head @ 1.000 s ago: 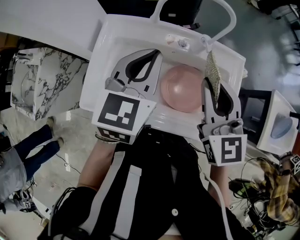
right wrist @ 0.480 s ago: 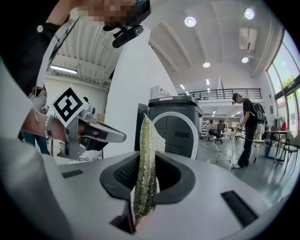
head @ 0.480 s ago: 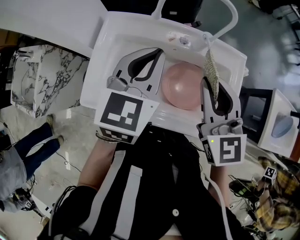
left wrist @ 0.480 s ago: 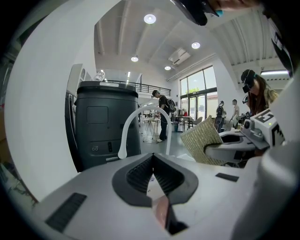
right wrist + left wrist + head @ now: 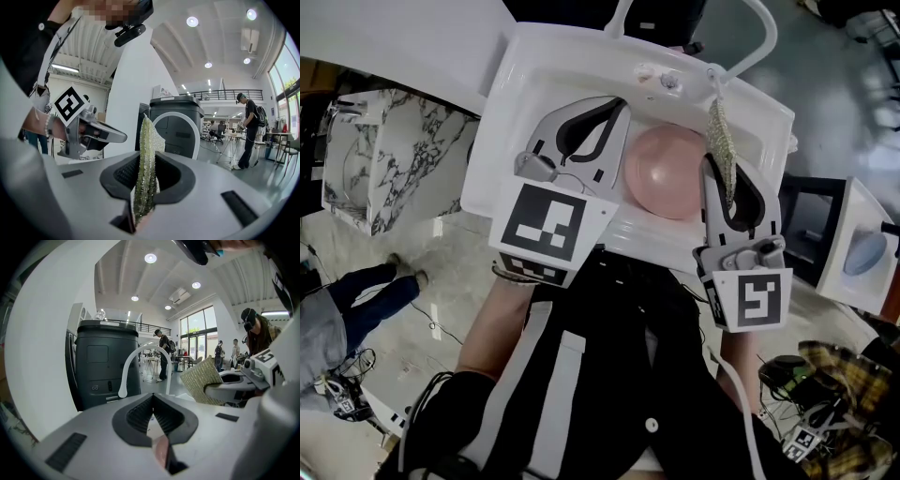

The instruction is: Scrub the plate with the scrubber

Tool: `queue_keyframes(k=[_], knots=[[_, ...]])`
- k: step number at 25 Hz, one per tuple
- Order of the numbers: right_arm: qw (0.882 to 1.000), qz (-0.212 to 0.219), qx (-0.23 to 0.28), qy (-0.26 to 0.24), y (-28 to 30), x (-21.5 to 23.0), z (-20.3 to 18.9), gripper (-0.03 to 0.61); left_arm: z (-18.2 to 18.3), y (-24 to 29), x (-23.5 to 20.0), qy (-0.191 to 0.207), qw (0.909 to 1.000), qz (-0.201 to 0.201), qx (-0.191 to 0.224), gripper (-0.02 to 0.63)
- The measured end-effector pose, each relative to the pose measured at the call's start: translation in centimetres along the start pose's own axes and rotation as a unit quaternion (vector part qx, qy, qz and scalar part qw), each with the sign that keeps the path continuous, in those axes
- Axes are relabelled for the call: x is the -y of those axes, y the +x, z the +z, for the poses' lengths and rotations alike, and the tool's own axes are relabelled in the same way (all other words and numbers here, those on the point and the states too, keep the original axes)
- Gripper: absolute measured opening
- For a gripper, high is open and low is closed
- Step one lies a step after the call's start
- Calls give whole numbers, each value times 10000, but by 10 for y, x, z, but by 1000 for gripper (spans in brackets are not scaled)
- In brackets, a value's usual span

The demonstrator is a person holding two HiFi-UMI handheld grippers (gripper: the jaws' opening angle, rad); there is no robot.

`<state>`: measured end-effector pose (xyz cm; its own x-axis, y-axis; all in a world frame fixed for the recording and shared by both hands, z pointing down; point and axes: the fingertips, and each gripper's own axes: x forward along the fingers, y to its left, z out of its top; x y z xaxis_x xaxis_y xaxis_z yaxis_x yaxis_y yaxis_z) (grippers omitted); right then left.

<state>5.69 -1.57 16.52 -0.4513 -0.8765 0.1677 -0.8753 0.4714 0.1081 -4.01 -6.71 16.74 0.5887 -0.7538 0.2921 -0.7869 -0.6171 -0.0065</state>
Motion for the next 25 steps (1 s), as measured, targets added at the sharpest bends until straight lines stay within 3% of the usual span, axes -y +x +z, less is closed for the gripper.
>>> queue_keyframes(k=[25], knots=[[9999, 82, -114, -77, 5, -3, -4, 72, -2, 3, -7, -164, 9999, 21, -16, 1]])
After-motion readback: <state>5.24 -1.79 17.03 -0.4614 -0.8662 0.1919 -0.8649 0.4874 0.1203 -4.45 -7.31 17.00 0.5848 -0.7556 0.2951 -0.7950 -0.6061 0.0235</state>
